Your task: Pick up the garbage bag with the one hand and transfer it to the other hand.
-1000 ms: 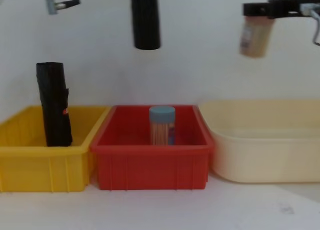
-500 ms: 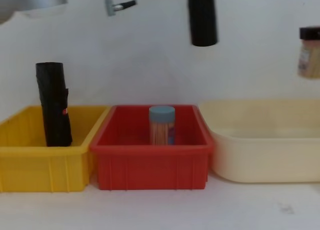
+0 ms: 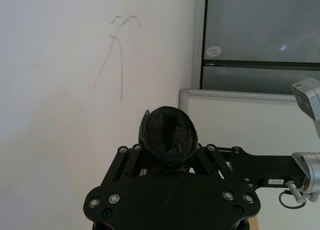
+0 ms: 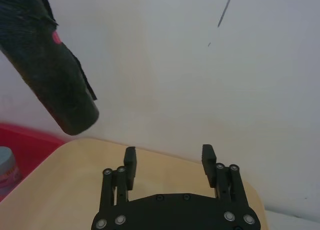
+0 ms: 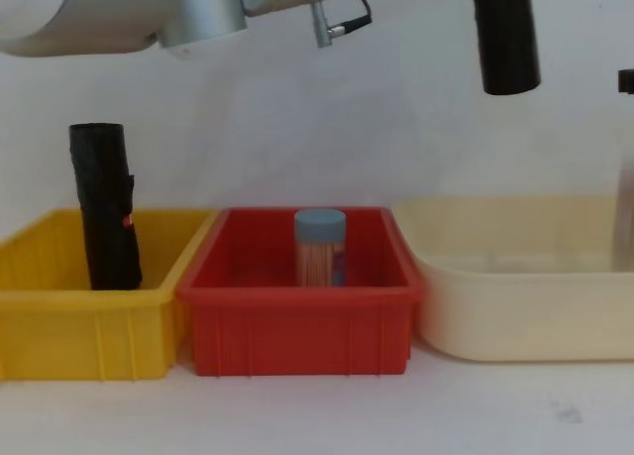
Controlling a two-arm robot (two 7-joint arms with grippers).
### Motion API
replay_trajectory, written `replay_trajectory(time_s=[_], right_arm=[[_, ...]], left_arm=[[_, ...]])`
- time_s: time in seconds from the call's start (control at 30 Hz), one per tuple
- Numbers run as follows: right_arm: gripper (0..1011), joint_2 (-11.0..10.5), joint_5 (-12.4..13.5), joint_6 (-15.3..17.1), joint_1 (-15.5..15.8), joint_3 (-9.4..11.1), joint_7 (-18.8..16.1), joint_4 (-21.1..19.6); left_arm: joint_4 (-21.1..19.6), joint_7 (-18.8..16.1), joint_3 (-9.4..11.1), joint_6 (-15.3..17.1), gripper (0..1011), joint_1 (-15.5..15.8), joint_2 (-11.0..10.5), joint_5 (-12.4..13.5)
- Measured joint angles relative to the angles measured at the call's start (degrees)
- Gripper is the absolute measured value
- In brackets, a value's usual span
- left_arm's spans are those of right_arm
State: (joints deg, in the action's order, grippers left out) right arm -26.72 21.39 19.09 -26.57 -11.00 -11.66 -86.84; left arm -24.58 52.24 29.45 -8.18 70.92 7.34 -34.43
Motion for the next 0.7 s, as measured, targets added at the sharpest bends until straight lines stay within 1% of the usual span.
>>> replay_trajectory(time_s=[0.03,0.07,0.1,0.13,0.17,0.2,0.23,0.3,0.4,0.57,0.7], right_arm=[[802,-0.01,0.03,0.0,0.01,0.06,-0.09,0.03],[853,-0.05,0.09,-0.01,0.03,0.15,-0.2,0.11],[853,-0.05,0.09,-0.01,0.03,0.15,-0.2,0.11],[894,-0.09,0.16,-0.03,0.06,0.25,-0.29,0.18],[924,-0.1,0.18,-0.03,0.07,0.3,-0.34,0.2],[924,-0.12,0.23,-0.04,0.08,0.37,-0.45,0.25],[965,-0.13,0.24,-0.04,0.09,0.39,-0.48,0.26],[998,-0.15,0.28,-0.05,0.1,0.46,-0.55,0.31],[1004,-0.16,0.32,-0.06,0.12,0.55,-0.66,0.37],[1005,-0.34,0.33,-0.06,0.17,0.57,-1.45,0.27],[1004,-0.6,0.43,-0.22,0.18,0.47,-2.34,0.16]], left_arm=[[1.1,0.37,0.22,-0.38,360,0.51,0.35,-0.28],[3.0,1.06,0.61,-1.18,360,1.43,0.93,-0.87],[3.0,1.06,0.61,-1.18,360,1.43,0.93,-0.87],[4.71,1.67,0.95,-1.87,360,2.3,1.5,-1.36],[5.54,1.96,1.11,-2.19,360,2.68,1.74,-1.57],[6.88,2.43,1.38,-2.69,360,3.3,2.17,-1.93],[8.17,2.87,1.63,-3.18,360,3.93,2.57,-2.29],[8.73,3.09,1.76,-3.44,359,4.19,2.73,-2.46],[11.09,3.97,2.25,-4.35,360,5.31,3.46,-3.14],[13.45,4.83,2.76,-5.29,360,6.44,4.21,-3.82],[14.45,5.15,2.95,-5.68,360,6.92,4.51,-4.1]])
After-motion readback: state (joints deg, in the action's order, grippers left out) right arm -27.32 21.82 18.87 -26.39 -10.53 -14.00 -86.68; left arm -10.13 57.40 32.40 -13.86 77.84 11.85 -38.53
